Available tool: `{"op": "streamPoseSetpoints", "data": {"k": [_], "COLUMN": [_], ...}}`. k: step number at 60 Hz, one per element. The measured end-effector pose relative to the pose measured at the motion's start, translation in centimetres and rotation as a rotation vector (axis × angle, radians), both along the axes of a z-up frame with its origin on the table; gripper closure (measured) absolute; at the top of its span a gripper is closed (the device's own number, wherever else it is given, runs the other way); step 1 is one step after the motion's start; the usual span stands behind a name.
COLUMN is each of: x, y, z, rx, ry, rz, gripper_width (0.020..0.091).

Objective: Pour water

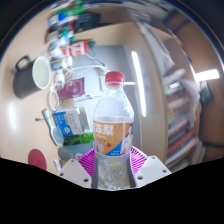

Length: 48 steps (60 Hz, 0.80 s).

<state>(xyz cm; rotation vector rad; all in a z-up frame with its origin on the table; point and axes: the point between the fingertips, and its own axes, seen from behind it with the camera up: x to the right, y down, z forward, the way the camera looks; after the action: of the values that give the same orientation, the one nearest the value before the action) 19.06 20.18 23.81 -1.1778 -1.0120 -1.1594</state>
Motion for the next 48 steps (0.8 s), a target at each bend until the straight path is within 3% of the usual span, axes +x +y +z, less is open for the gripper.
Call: {"op": "streamPoseSetpoints", "data": {"k": [22, 48], "x": [-8.9, -10.4], "y": [3.1, 3.4], "z": [-1.8, -1.9], "rx": [0.086, 0.078], "ry": [-0.875, -0.934], "rz": [0.024, 0.028], "gripper_width": [0.0673, 0.0672]}}
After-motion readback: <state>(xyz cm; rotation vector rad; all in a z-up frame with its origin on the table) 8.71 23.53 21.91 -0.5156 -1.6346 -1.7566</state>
